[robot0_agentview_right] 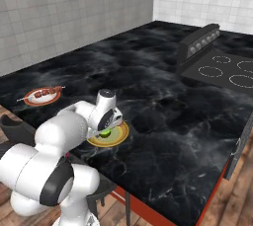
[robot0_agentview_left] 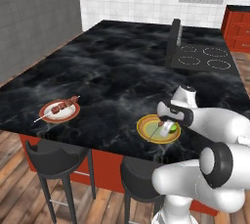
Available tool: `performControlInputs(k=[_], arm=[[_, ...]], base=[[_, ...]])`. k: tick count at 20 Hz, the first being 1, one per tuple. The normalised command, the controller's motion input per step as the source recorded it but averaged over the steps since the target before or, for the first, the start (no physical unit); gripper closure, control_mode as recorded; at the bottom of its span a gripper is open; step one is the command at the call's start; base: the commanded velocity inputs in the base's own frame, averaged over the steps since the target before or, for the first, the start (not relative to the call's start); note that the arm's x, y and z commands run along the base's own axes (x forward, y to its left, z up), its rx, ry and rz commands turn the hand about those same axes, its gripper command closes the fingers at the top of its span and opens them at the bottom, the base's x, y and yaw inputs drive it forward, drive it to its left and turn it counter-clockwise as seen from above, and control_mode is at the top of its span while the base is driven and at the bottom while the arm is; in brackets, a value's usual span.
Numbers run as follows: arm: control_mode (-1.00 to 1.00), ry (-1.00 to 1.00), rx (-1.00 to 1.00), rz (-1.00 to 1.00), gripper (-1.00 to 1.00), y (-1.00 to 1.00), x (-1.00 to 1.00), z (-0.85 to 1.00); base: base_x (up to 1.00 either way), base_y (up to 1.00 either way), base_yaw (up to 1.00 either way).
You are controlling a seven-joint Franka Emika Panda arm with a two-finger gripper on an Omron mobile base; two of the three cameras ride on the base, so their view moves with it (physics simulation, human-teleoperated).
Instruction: Pick up the kiwi and apple from the fridge and place one fruit on each plate on the dining counter.
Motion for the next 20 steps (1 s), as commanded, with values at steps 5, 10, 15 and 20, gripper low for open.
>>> performControlInputs(k=[5, 10, 15, 20], arm=[[-1.0, 0.19, 0.0, 0.0, 1.0, 0.01, 0.05, -0.24], [-1.0, 0.09, 0.0, -0.01, 1.0, 0.0, 0.26, -0.29], [-1.0, 0.0, 0.0, 0.0, 1.0, 0.0, 0.08, -0.31], [-1.0, 0.0, 0.0, 0.0, 1.0, 0.0, 0.05, -0.16]], base=[[0.0, 0.0, 0.0], [0.0, 0.0, 0.0], [0.0, 0.0, 0.0], [0.0, 0.0, 0.0]])
